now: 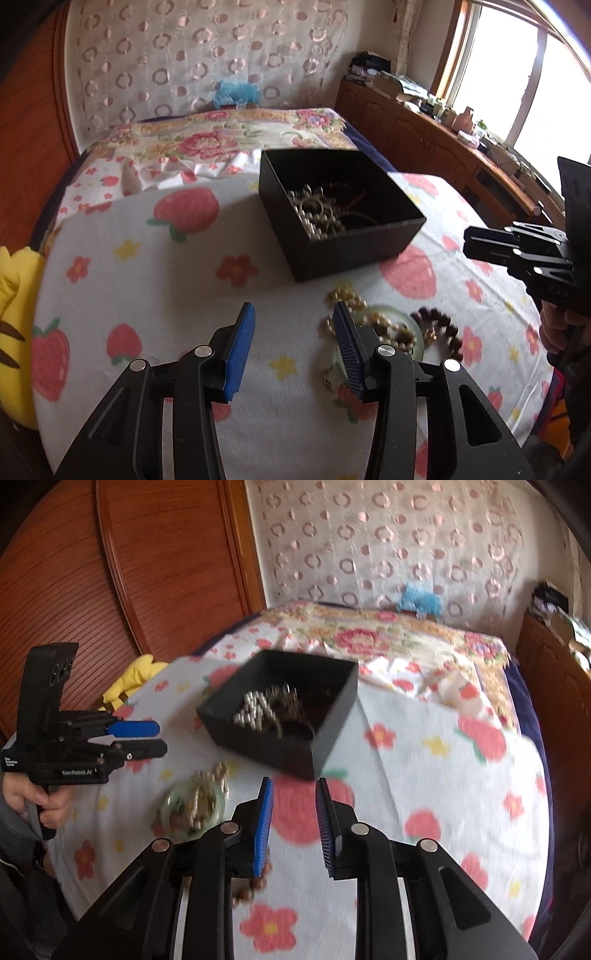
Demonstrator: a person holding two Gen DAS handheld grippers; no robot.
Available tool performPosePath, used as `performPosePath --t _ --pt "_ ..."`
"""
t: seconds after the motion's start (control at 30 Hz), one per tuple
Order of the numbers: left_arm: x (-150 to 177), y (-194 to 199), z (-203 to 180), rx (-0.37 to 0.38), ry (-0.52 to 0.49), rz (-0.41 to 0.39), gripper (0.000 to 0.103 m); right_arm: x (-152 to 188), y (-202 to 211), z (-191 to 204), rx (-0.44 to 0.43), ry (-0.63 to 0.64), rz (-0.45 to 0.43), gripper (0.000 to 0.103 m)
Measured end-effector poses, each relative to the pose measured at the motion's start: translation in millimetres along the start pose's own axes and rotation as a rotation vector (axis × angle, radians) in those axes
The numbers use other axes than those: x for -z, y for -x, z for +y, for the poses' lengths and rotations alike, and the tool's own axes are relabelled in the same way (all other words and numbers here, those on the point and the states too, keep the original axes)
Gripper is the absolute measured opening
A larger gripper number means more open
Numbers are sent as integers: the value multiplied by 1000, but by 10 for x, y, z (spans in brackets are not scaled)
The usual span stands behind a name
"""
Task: Organize jewelry
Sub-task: 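Move both tools back toward the jade bangle and bead bracelet, then grasp the jade bangle with the left tool while the right tool grasps the brown bead bracelet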
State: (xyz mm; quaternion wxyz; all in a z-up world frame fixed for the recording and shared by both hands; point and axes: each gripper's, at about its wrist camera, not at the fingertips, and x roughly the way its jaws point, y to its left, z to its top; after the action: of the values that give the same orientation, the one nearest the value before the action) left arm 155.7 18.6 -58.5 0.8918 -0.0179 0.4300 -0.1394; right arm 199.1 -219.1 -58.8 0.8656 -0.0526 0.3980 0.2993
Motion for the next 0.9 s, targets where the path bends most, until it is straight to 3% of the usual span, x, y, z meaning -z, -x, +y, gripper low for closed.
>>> performPosePath --t 0.37,0.8,0.9 --pt "97 -159 -179 54 -19 44 42 362 -160 181 -22 2 96 26" --pt "139 -363 -246 62 -37 102 9 409 -244 277 10 46 125 26" --pt "145 -348 -255 67 -42 97 7 417 -272 276 10 51 130 26"
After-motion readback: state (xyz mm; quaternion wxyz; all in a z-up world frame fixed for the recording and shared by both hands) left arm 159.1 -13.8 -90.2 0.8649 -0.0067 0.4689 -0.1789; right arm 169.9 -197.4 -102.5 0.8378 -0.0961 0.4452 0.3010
